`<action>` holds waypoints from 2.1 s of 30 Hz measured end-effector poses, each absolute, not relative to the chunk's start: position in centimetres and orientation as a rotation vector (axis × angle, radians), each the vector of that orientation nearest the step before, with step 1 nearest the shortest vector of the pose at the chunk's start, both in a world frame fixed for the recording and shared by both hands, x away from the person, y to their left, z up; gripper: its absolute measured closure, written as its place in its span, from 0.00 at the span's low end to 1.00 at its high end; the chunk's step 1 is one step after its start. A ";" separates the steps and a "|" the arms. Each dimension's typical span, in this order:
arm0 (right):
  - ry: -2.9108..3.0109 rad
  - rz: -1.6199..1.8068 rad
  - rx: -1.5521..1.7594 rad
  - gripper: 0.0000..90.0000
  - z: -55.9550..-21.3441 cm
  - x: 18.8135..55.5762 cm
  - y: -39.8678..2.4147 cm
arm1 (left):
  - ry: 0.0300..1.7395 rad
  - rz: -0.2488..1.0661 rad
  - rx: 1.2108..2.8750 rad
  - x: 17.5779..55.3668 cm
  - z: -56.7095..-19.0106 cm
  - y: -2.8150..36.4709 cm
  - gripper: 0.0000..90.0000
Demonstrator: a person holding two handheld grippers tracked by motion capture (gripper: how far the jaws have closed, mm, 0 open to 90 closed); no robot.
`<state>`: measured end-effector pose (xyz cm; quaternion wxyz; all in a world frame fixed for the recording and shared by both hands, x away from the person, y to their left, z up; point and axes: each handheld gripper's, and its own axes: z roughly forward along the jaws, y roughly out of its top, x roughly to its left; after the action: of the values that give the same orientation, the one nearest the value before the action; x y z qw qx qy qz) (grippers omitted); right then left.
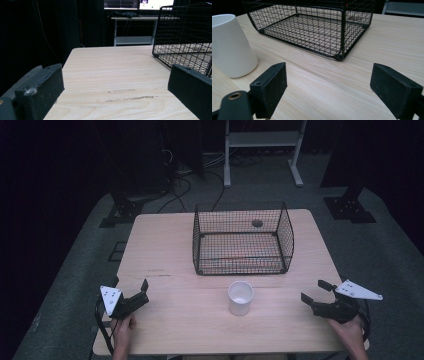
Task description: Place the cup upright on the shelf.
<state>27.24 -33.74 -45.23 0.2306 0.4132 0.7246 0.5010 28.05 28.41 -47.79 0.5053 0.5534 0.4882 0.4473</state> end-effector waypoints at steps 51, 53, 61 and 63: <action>2.322 1.425 0.837 0.05 -42.1 28.2 -24.3 | 1.184 1.074 1.330 28.1 -47.8 28.5 0.00; 2.335 1.427 0.825 0.05 -42.0 28.2 -23.9 | 1.184 1.073 1.330 28.1 -47.8 28.5 0.00; 2.377 1.439 0.793 0.03 -42.1 28.2 -22.6 | 1.184 1.072 1.328 28.1 -47.8 28.5 0.00; 2.384 1.440 0.781 0.03 -42.1 28.2 -22.2 | 1.185 1.071 1.328 28.1 -47.8 28.6 0.00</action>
<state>28.17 -22.23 -42.10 0.1243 0.2678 0.8177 0.4941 28.13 28.56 -47.79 0.5074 0.5509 0.4914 0.4445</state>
